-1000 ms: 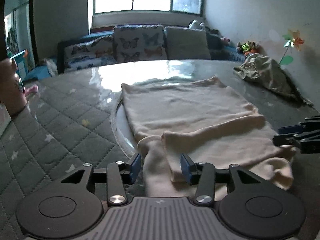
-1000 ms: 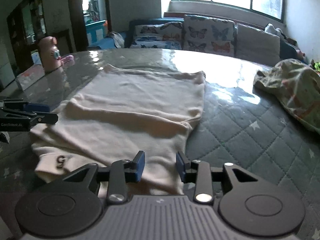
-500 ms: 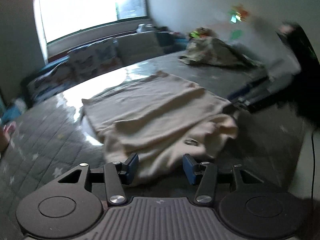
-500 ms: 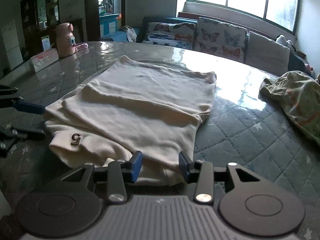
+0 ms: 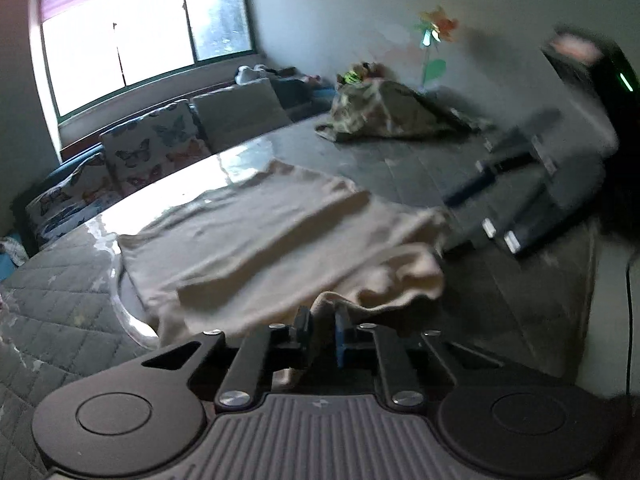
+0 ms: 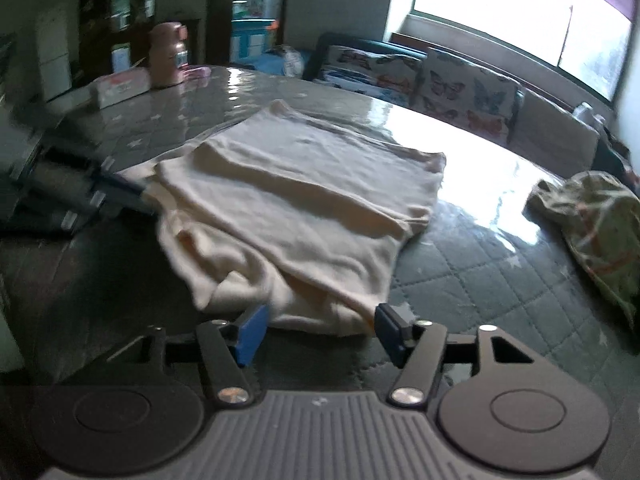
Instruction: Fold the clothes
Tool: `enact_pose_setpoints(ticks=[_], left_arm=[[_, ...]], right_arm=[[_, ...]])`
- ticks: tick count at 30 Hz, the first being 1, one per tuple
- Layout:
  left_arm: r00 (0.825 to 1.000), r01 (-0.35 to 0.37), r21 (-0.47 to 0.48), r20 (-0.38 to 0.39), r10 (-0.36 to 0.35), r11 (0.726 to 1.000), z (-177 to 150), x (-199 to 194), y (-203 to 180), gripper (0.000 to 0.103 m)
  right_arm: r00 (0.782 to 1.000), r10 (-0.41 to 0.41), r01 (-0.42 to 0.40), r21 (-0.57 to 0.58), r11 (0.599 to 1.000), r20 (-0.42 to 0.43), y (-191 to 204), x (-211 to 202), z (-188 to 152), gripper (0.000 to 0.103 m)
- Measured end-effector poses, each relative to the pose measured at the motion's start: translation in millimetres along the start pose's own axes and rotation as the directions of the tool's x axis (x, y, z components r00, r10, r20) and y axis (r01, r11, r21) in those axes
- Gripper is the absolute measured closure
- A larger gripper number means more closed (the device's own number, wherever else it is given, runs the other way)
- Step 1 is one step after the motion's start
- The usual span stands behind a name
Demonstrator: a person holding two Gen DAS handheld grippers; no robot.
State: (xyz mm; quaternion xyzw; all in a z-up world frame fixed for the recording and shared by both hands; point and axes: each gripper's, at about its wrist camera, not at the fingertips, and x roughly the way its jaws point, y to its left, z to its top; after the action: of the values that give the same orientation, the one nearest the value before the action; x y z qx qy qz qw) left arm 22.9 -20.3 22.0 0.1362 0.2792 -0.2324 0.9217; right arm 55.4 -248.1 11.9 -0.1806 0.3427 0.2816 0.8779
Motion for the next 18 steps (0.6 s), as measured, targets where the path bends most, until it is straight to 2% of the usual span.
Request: enact_pose_setpoints(ticks=[4, 8, 10, 12, 14, 17, 18], left_arm=[[1.0, -0.002, -0.074, 0.0, 0.002, 0.997, 19, 12, 20, 0.092], [1.0, 0.021, -0.143, -0.02, -0.024, 0.989, 29, 28, 38, 0.091], [0.999, 0.038, -0.168, -0.028, -0.043, 0.985, 28, 31, 43, 0.091], [0.998, 0.049, -0.17, -0.034, -0.056, 0.984, 24, 29, 44, 0.089], [0.998, 0.054, -0.164, -0.031, -0.06, 0.985, 18, 22, 43, 0.086], [0.998, 0.052, -0.147, -0.031, -0.057, 0.988, 5, 7, 40, 0.08], [0.998, 0.042, -0.134, -0.035, -0.047, 0.99, 0, 2, 38, 0.071]], right_arm=[[1.0, 0.011, -0.01, -0.058, 0.998, 0.006, 9, 7, 2, 0.036], [0.999, -0.005, 0.01, -0.1, 0.995, 0.053, 16, 15, 10, 0.037], [0.998, 0.005, 0.002, -0.095, 0.995, 0.065, 15, 21, 15, 0.046], [0.998, 0.027, -0.023, -0.06, 0.998, 0.056, 10, 27, 20, 0.066], [0.997, 0.061, -0.06, -0.016, 0.998, 0.043, 3, 33, 24, 0.08], [0.994, 0.101, -0.103, 0.047, 0.994, 0.038, -6, 34, 29, 0.086], [0.994, 0.106, -0.108, 0.059, 0.992, 0.041, -8, 34, 29, 0.088]])
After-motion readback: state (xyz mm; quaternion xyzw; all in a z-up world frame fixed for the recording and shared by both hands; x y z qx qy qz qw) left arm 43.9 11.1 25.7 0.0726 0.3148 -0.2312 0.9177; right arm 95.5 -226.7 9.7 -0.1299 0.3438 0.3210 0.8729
